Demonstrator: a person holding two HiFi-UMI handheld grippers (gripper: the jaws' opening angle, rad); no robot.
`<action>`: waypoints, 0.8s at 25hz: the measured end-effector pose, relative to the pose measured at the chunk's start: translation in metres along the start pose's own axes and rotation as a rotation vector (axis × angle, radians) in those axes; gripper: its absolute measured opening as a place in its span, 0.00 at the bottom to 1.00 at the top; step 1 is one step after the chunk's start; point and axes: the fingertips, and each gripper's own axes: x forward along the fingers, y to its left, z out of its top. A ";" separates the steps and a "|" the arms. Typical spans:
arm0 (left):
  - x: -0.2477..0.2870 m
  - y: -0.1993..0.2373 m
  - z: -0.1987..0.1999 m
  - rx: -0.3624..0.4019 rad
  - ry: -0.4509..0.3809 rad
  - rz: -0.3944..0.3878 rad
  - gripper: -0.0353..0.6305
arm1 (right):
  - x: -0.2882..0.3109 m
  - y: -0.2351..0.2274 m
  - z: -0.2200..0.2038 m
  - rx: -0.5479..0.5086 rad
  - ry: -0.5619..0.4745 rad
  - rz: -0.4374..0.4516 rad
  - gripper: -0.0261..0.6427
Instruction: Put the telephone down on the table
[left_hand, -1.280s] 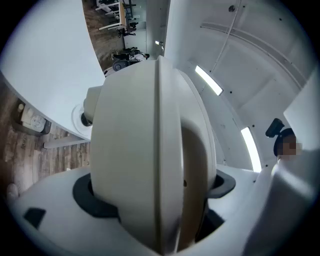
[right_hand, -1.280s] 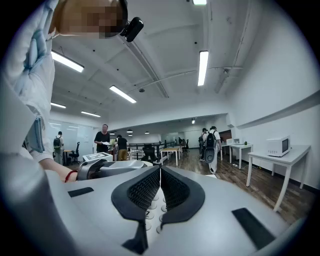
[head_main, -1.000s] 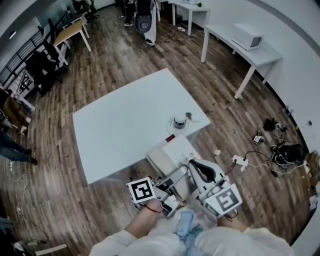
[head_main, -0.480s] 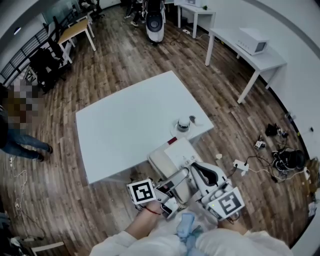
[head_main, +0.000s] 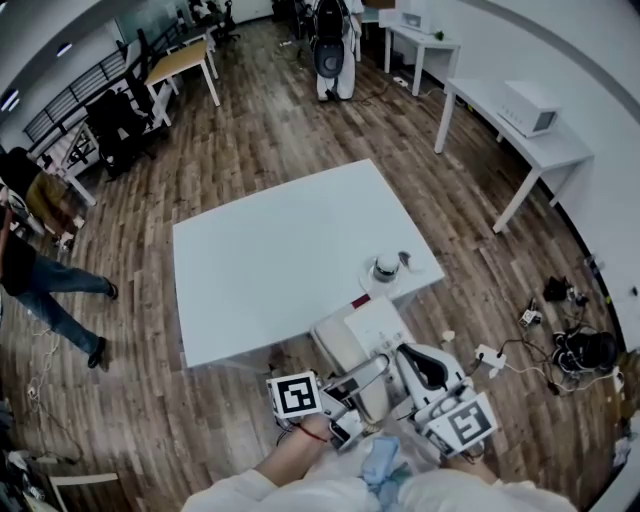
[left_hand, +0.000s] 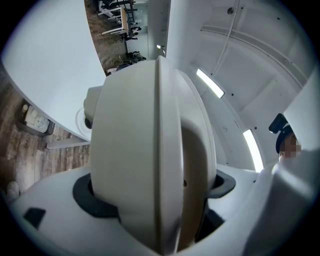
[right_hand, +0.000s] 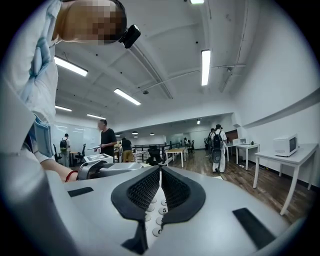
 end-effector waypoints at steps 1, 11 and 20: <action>-0.001 -0.001 0.001 0.003 0.001 0.001 0.77 | 0.001 0.001 0.001 -0.004 0.000 0.004 0.09; -0.022 -0.003 0.017 0.008 -0.056 -0.006 0.77 | 0.016 0.014 0.003 -0.012 0.007 0.062 0.09; -0.044 -0.010 0.042 0.022 -0.118 -0.043 0.77 | 0.043 0.031 0.006 -0.030 0.011 0.132 0.09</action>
